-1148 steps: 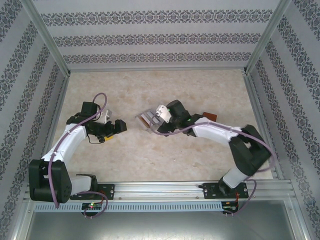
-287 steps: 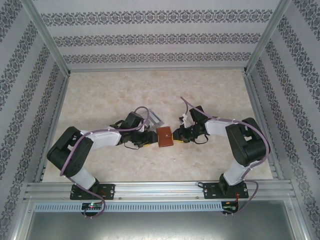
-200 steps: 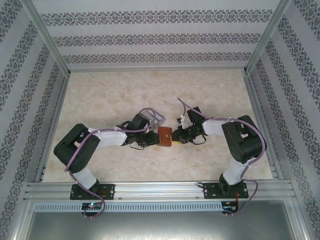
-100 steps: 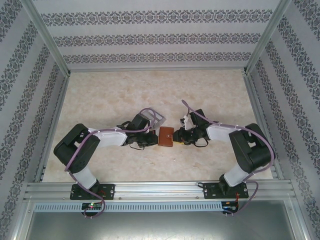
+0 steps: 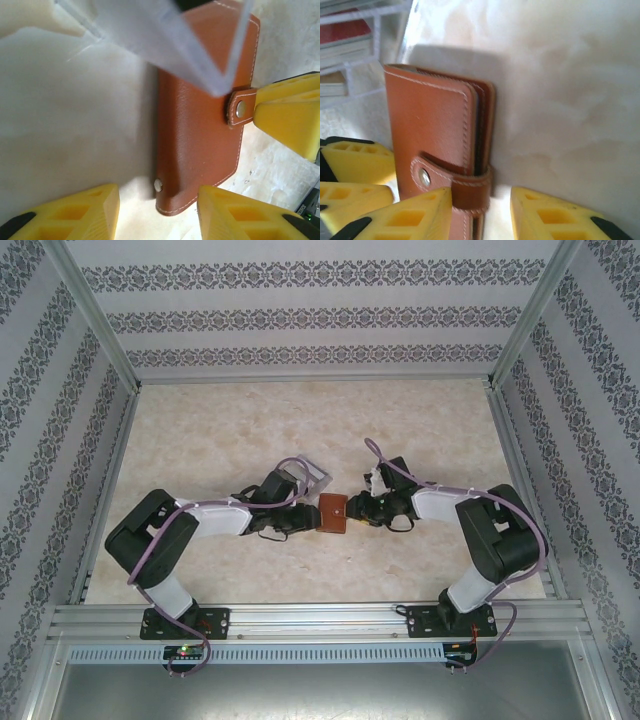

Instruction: Put the credit cards into the card holder

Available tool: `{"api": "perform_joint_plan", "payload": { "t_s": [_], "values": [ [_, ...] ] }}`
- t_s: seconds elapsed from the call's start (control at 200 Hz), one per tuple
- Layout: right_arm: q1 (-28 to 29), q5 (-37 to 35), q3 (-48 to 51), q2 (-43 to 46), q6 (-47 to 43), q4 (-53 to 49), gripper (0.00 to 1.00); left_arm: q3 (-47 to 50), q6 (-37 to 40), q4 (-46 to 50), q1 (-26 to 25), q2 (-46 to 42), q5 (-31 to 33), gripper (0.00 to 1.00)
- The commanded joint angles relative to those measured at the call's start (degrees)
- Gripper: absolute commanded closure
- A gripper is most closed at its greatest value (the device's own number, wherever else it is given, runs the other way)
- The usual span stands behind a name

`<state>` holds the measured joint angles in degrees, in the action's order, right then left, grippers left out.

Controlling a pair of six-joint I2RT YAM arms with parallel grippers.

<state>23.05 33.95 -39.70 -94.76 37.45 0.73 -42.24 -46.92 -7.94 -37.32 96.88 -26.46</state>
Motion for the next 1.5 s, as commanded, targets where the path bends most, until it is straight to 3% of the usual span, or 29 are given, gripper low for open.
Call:
{"api": "perform_joint_plan", "payload": {
  "t_s": [0.0,0.205,0.365,0.465,0.635,0.909,1.109,1.319,1.429,1.494],
  "values": [
    [1.0,2.1,-0.7,-2.0,2.1,4.9,0.63,-0.3,-0.2,-6.3,-1.2,2.3,0.5,0.69],
    [1.5,4.2,0.9,-2.3,2.8,7.0,0.66,0.5,-0.8,-9.4,-3.3,2.8,1.8,0.74],
    [2.2,4.9,2.8,-0.6,3.9,8.1,0.68,1.1,-1.7,-9.8,-3.8,1.4,1.0,1.0],
    [2.5,1.7,4.2,2.7,2.8,5.8,0.67,2.1,-1.8,-8.4,-4.0,-1.3,1.9,1.0],
    [4.3,-11.8,4.7,11.1,-1.2,-4.5,0.56,2.1,-2.1,-2.2,-3.9,-6.1,2.3,1.0],
    [12.8,-24.3,3.1,21.6,0.8,-10.3,0.54,0.9,-3.8,4.4,-4.1,-10.4,2.3,1.0],
    [16.6,-27.0,-0.4,17.5,0.9,-11.0,0.57,-0.4,-4.7,5.1,-4.6,-11.1,1.0,1.0],
    [19.0,-28.2,-4.5,11.9,1.1,-12.6,0.53,-0.7,-5.1,5.2,-5.3,-12.1,0.9,1.0],
    [19.3,-29.7,-5.3,10.1,1.3,-14.0,0.59,-0.4,-5.2,5.4,-5.5,-13.1,1.5,1.0],
    [19.5,-30.9,-5.6,9.7,1.5,-15.3,0.69,-0.3,-5.1,5.9,-5.5,-13.4,1.9,1.0]
  ]
}}
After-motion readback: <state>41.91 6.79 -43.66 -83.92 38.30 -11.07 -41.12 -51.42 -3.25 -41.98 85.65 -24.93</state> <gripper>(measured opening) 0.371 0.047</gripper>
